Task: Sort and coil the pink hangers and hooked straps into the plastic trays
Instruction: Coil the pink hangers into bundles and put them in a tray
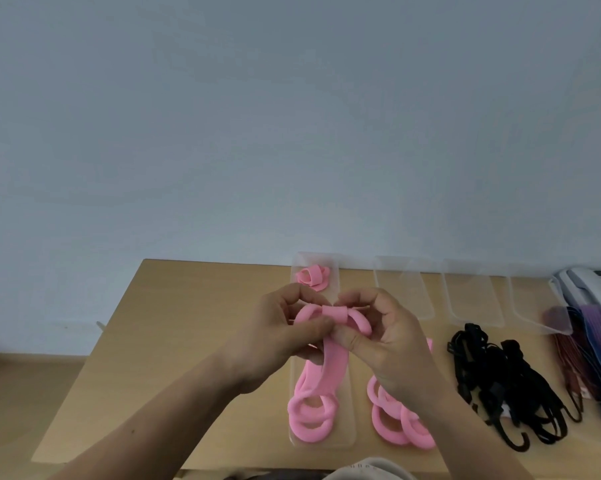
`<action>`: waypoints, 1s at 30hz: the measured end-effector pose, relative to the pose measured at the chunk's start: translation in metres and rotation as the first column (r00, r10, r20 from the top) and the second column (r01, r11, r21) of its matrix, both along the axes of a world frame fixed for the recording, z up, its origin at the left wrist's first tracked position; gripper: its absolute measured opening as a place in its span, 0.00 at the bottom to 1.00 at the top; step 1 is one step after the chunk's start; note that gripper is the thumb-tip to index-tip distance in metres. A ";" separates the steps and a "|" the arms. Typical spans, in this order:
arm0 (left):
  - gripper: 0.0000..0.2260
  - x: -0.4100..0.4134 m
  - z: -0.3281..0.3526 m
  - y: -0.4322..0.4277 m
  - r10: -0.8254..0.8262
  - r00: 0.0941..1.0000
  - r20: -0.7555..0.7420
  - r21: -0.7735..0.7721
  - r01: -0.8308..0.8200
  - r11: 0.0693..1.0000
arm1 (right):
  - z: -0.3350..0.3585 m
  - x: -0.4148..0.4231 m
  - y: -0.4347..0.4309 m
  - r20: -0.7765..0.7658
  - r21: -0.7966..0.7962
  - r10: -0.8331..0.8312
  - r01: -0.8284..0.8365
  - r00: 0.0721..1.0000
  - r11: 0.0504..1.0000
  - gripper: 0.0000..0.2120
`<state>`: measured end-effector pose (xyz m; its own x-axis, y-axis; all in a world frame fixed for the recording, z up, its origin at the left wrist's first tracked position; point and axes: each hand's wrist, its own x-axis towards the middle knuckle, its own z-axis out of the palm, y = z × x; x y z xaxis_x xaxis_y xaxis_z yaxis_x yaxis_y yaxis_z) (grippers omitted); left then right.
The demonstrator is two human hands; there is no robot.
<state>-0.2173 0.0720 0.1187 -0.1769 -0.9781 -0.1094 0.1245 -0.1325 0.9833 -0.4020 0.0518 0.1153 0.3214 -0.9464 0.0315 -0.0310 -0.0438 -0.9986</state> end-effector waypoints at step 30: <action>0.07 0.001 0.000 -0.003 -0.037 0.999 -0.031 -0.053 0.035 0.998 | 0.010 -0.003 0.003 0.175 0.084 0.051 -0.066 0.983 0.994 0.15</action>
